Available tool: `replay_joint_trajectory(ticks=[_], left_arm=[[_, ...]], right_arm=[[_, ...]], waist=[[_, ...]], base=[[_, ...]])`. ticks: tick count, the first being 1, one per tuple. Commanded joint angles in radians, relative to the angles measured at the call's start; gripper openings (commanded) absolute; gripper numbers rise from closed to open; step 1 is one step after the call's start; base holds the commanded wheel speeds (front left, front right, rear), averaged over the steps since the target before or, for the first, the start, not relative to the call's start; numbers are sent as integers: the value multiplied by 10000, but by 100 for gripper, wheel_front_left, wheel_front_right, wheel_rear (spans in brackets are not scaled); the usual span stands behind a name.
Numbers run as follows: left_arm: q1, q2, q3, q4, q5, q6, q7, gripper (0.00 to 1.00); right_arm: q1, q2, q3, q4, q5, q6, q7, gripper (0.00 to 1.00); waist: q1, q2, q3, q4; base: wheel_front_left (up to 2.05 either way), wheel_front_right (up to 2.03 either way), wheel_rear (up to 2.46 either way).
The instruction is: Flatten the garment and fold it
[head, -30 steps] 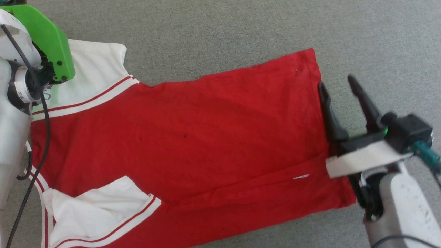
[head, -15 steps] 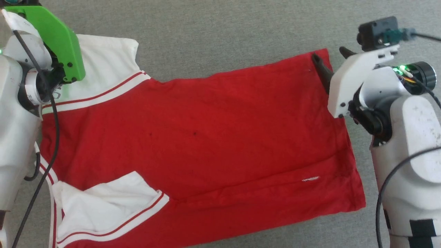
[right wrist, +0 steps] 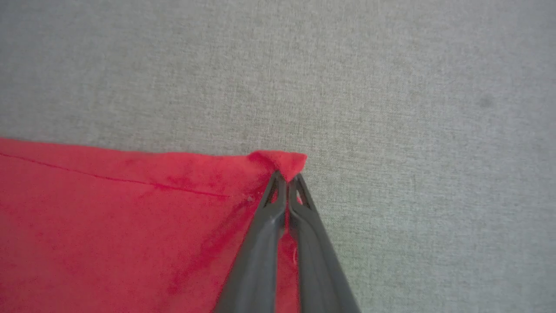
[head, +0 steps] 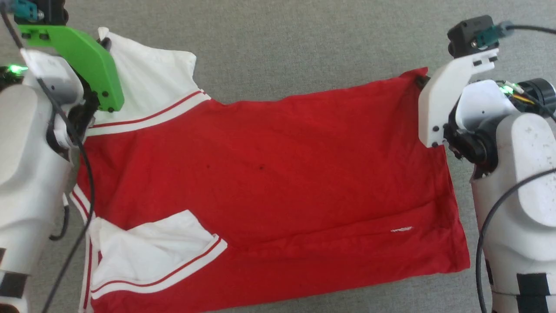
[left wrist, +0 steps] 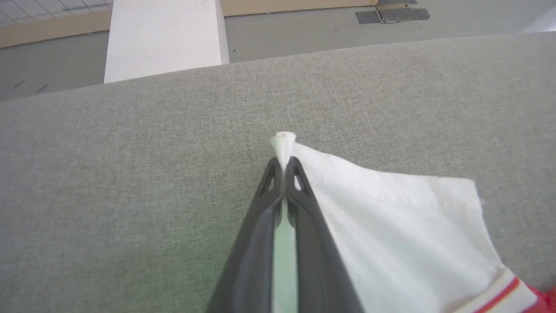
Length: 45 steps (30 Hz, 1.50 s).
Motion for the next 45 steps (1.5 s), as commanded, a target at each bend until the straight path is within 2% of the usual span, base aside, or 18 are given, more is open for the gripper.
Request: replay_joint_trajectory(ticks=[1, 6, 9, 13, 18, 24, 28, 36, 43, 44, 45], left_arm=[[263, -104, 67, -35, 75, -104, -530, 0], [1303, -279, 183, -467, 159, -463, -2559, 0], [2293, -293, 342, -1089, 113, -413, -3596, 0], [3912, -321, 726, -2154, -323, -187, -4540, 0], [6094, -144, 1173, -3369, -752, 510, -5054, 0], [7979, -234, 1217, -4329, -1298, 903, -5081, 0], [8827, -374, 1076, -4568, -1662, 980, -4915, 0], [9749, -545, 568, -4032, -2107, 845, -4409, 0], [9548, -967, 192, -3057, -2040, 566, -4526, 0], [9469, -1049, 138, -2919, -2016, 531, -4553, 9], [9404, -1091, 90, -2838, -1969, 485, -4594, 46]], right_arm=[[262, -16, -43, -108, 49, -15, -375, 0], [1219, -98, -157, -476, 291, -15, -2040, 0], [1959, -91, -246, -722, 441, -15, -3226, 0], [2922, -162, -248, -892, 620, -15, -4331, 0], [3930, -257, -377, -959, 811, -15, -5005, 0], [4723, -518, -679, -883, 740, -15, -4724, 0], [5118, -755, -727, -778, 644, -15, -3995, 0], [5873, -1205, -637, -583, 600, -15, -1960, 0], [6447, -917, -860, -728, 582, -15, -1058, 0], [6516, -827, -959, -757, 598, -15, -1047, 19], [6578, -751, -1013, -816, 612, -15, -1079, 51]], waist=[[-1, 0, -373, 211], [-1, 0, -1181, 533], [-1, 0, -1734, 700], [-1, 0, -2369, 907], [-1, 0, -2913, 1123], [-1, 0, -3220, 1431], [-1, 0, -3323, 1582], [-1, 0, -3339, 1829], [-1, 0, -3350, 1990], [-1, 0, -3373, 2004], [-1, 0, -3399, 2012]], base=[[0, 0, 0], [0, 0, 0], [0, 0, 0], [0, 0, 0], [0, 0, 0], [0, 0, 0], [0, 0, 0], [0, 0, 0], [0, 0, 0], [0, 0, 0], [0, 0, 0]])
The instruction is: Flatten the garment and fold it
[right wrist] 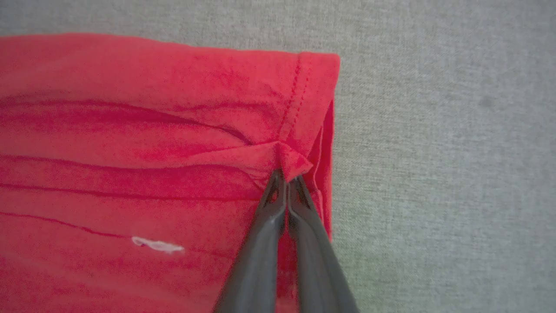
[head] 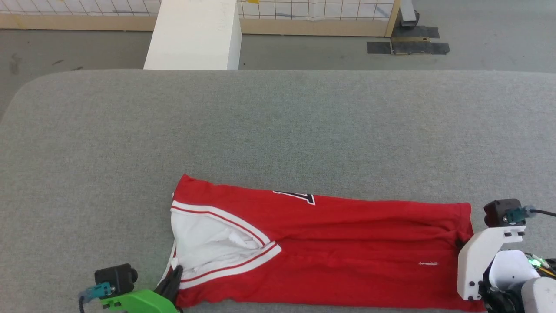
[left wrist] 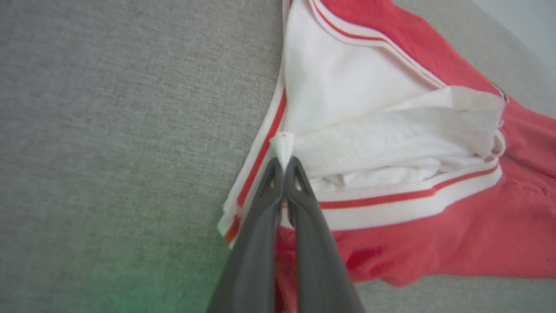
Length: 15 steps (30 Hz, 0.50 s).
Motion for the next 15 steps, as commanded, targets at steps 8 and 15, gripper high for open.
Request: replay_joint_trajectory(ticks=[8, 15], left_arm=[[-430, -250, 3, -47, 689, 26, -1104, 100], [-878, -263, 357, -211, 1733, 383, -2130, 100]], right_arm=[[1440, 875, -957, -1270, 397, -13, -941, 100], [1766, 1124, -1192, -2048, 664, -13, -2703, 100]], waist=[[1, 0, -459, 18], [1, 0, -736, -113]], base=[[0, 0, 0], [0, 0, 0]])
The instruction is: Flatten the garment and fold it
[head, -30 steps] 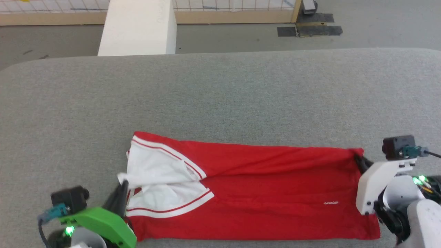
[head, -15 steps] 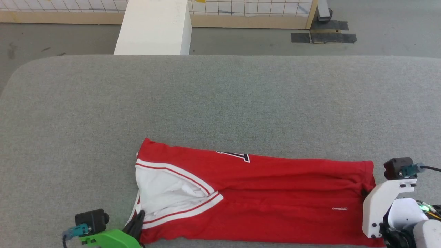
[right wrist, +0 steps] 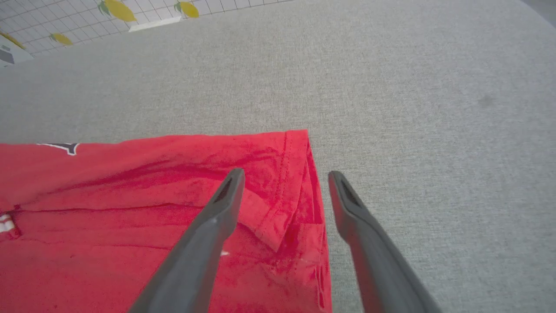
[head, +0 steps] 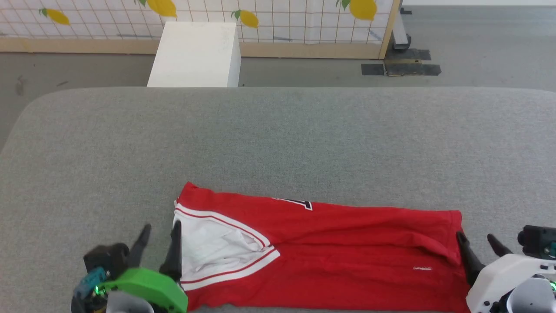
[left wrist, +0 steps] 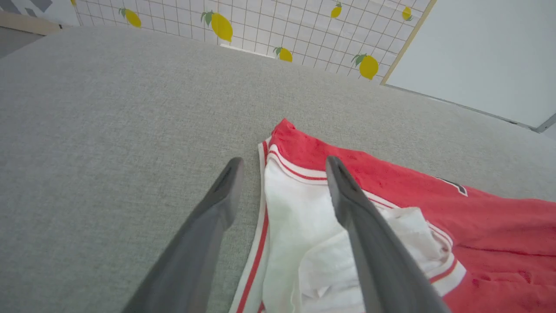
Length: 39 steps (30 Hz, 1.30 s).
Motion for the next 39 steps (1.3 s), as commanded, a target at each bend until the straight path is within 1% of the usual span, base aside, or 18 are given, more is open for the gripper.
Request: replay_joint_trajectory(ticks=[1, 5, 7, 12, 15, 20, 21, 22, 26, 31, 32, 33, 34, 35, 39], left_arm=[[-320, -46, 132, -28, 321, 90, -147, 100], [-855, -220, 437, 114, 1215, 98, -259, 100], [-1113, -417, 773, 37, 1784, 91, -266, 100], [-1390, -973, 1491, -5, 3023, -72, -270, 100], [-1531, -1335, 1855, 123, 3616, -301, -271, 100], [-1693, -1765, 2347, 388, 4032, -648, -272, 100], [-1730, -1840, 2470, 458, 4079, -735, -272, 100], [-1820, -1997, 2740, 642, 4241, -947, -272, 100], [-1894, -2194, 3042, 842, 4461, -1171, -273, 100], [-1905, -2438, 3364, 999, 4702, -1398, -273, 100], [-1896, -2478, 3409, 1016, 4742, -1439, -273, 100], [-1884, -2526, 3460, 1046, 4788, -1490, -273, 100], [-1871, -2572, 3503, 1087, 4827, -1544, -273, 100], [-1853, -2614, 3531, 1096, 4870, -1574, -273, 100], [-1780, -2756, 3677, 1120, 5024, -1675, -273, 100]], right_arm=[[135, 36, -14, -34, 109, -15, -446, 100], [39, 44, 5, 333, 431, -15, -1379, 100], [-105, 45, 14, 598, 514, -15, -1658, 100], [-611, 47, -29, 1345, 619, -15, -1839, 100], [-950, 47, -72, 1992, 576, -15, -1352, 100], [-1426, 48, -222, 2832, 251, -15, -337, 100], [-1536, 48, -231, 3000, 137, -15, -103, 100], [-1846, 48, -275, 3435, -55, -15, 478, 100], [-2234, 48, -269, 4016, -163, -15, 1267, 100], [-2431, 48, -26, 4538, 164, -15, 2335, 100], [-2431, 48, 17, 4589, 233, -15, 2522, 83], [-2435, 48, 85, 4587, 292, -15, 2664, 38], [-2433, 48, 119, 4548, 333, -15, 2723, 13], [-2425, 48, 128, 4501, 348, -15, 2726, 0], [-2363, 49, -120, 4188, 104, -15, 2432, 0]], waist=[[1, 0, -132, -54], [1, 0, -261, -108], [1, 0, -316, -157], [1, 0, -397, -285], [1, 0, -430, -353], [1, 0, -443, -409], [1, 0, -429, -418], [1, 0, -383, -443], [1, 0, -325, -418], [1, 0, -277, -346], [1, 0, -271, -337], [1, 0, -264, -326], [1, 0, -258, -315], [1, 0, -256, -308], [1, 0, -230, -303]], base=[[0, 0, 0], [0, 0, 0], [0, 0, 0], [0, 0, 0], [0, 0, 0], [0, 0, 0], [0, 0, 0], [0, 0, 0], [0, 0, 0], [0, 0, 0], [0, 0, 0], [0, 0, 0], [0, 0, 0], [0, 0, 0], [0, 0, 0]])
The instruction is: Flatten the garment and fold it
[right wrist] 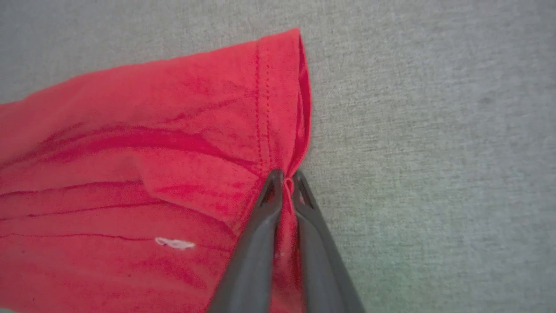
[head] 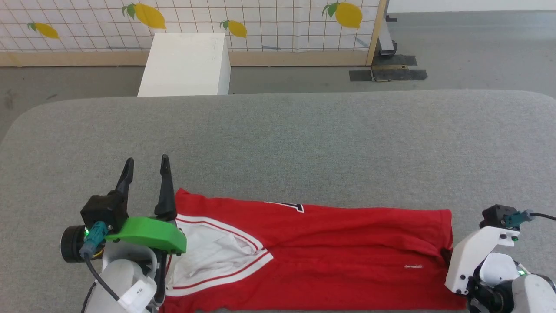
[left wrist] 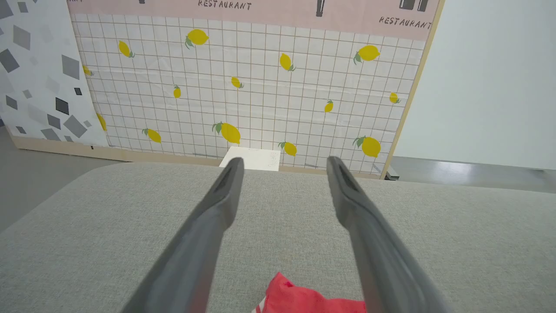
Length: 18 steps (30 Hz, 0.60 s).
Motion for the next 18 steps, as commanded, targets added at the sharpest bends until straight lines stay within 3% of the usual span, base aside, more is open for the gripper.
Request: replay_joint_trajectory(ticks=[1, 13, 18], left_arm=[[-32, -66, 100, 59, 99, -97, -45, 100], [116, -372, 431, 27, 391, -363, -45, 100], [129, -465, 530, 33, 489, -446, -45, 100]], right_arm=[[157, 102, -144, -39, -258, -13, -168, 0], [-43, 102, -3175, -800, -3730, -13, -1792, 0], [-188, 102, -3632, -721, -4164, -13, -2013, 0]], waist=[[0, 0, 27, -1], [0, 0, 224, 120], [0, 0, 276, 186]], base=[[0, 0, 0], [0, 0, 0], [0, 0, 0]])
